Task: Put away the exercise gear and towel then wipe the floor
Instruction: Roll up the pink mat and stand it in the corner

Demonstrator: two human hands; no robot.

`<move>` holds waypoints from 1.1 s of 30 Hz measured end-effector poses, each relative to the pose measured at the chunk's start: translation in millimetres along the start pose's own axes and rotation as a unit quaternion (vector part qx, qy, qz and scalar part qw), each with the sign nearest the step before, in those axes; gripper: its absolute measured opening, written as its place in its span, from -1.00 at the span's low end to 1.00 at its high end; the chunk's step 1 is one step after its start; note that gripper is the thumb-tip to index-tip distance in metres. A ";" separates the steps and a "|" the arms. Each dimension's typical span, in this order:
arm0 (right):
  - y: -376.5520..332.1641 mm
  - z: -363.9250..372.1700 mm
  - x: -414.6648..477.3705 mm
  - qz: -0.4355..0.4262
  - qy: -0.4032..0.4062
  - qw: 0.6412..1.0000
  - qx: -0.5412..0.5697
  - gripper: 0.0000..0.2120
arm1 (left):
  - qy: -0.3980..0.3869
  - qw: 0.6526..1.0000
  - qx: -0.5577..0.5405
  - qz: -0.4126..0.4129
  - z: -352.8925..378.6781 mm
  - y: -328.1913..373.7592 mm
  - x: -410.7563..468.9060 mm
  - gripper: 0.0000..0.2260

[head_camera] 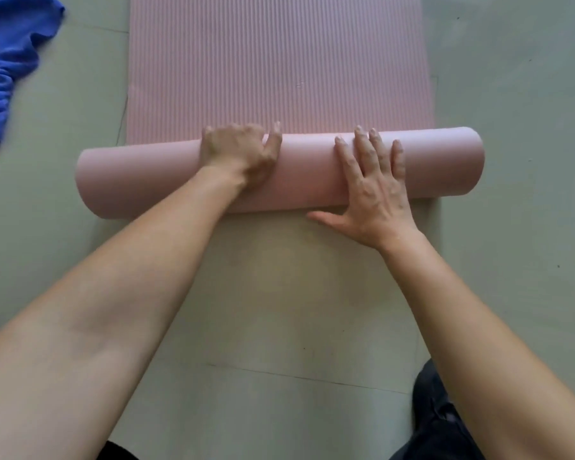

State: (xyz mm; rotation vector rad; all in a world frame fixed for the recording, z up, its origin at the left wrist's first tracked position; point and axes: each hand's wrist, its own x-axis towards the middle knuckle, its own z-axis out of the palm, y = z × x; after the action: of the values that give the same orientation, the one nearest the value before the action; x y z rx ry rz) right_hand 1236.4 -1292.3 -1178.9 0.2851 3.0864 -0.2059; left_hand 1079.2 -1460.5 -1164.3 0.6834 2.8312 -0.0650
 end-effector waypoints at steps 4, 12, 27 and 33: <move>-6.1 -0.7 -11.0 -0.020 -0.022 0.999 -0.025 0.16 | -0.199 0.978 -0.061 -0.029 0.0 -10.4 12.1 -0.29; -8.4 -36.1 37.1 -0.047 -0.190 0.981 -0.019 -0.09 | 0.150 0.980 -0.105 -0.079 15.5 -9.0 -56.8 -0.56; -3.9 -33.2 -17.2 0.055 -0.118 0.991 -0.031 0.33 | -0.074 0.996 -0.051 -0.009 -13.8 9.3 -12.8 -0.39; 6.4 -51.1 -30.0 0.019 -0.411 0.911 0.042 0.20 | -0.321 0.937 -0.115 -0.079 29.8 29.0 -80.4 -0.43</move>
State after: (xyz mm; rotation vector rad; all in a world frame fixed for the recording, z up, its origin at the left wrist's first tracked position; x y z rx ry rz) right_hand 1265.9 -1284.6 -1127.7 0.1898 2.2366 -0.3491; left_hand 1168.1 -1473.4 -1174.5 0.3015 2.2063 0.0164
